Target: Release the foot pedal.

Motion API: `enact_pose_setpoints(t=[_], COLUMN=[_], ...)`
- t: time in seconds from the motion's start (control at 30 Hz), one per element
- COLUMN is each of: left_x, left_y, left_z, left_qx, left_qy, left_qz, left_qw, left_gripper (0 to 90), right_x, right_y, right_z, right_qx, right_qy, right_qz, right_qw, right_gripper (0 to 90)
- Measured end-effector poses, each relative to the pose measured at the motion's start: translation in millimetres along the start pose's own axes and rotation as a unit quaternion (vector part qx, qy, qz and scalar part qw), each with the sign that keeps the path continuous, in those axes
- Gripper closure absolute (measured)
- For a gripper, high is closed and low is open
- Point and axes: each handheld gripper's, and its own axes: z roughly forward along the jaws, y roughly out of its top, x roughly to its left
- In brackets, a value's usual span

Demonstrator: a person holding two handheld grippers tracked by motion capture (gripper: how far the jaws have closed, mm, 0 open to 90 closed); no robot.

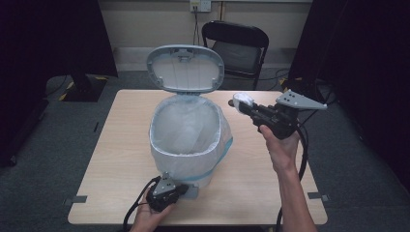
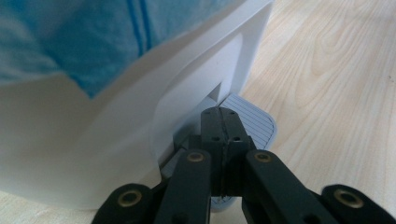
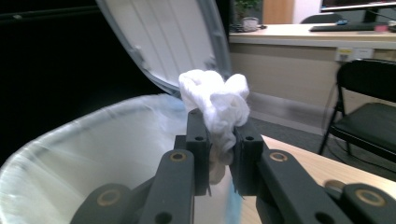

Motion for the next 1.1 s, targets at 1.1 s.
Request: enact_pose_setpoints(t=[1.1], left_x=[0.7], left_y=[-0.2], left_z=[-0.4], left_qx=[0.000], left_qy=[-0.004], left_qz=[0.002], left_qw=[1.0000], left_gripper=[90.0], right_x=[56.9], right_y=[28.4], right_z=[64.3], right_qx=[0.050], right_qy=[0.130], right_qz=[-0.035], right_qw=[0.9896], right_gripper=[67.1])
